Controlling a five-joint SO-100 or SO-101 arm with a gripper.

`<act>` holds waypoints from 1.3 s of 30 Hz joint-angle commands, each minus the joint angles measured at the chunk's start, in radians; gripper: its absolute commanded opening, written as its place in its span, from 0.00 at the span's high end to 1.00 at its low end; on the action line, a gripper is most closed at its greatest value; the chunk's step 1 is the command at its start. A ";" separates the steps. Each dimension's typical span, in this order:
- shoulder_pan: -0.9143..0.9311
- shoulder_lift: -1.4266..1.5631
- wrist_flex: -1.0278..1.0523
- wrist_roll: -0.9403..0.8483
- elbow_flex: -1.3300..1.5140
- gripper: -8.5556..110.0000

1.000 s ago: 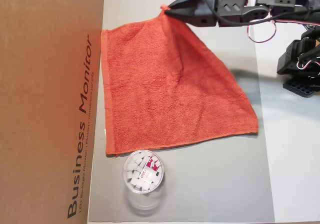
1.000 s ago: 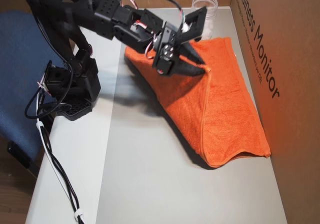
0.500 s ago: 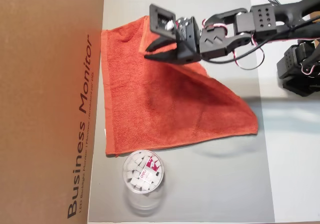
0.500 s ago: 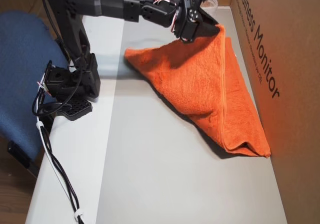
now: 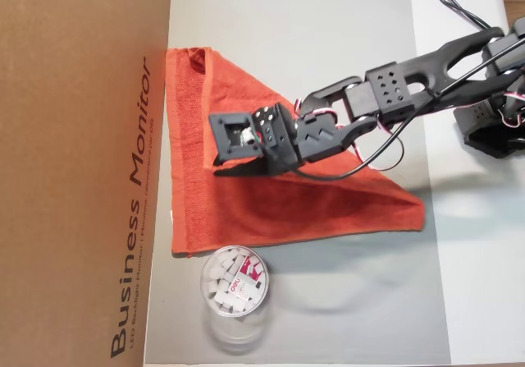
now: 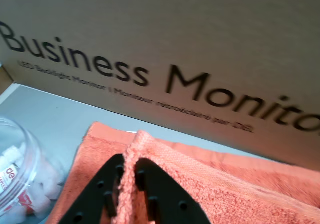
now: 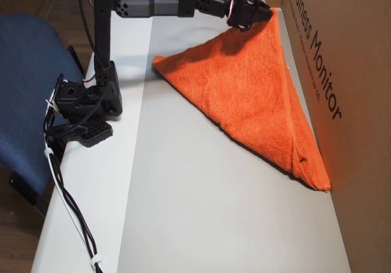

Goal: Fold the blanket.

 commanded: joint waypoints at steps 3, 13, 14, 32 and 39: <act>-0.040 -0.074 -0.026 -0.081 -0.149 0.93; -0.054 -0.268 -0.026 -0.089 -0.345 0.93; -0.051 -0.293 -0.026 -0.089 -0.368 0.93; -0.064 -0.624 -0.028 -0.244 -0.615 0.93; -0.084 -0.680 -0.028 -0.244 -0.657 0.93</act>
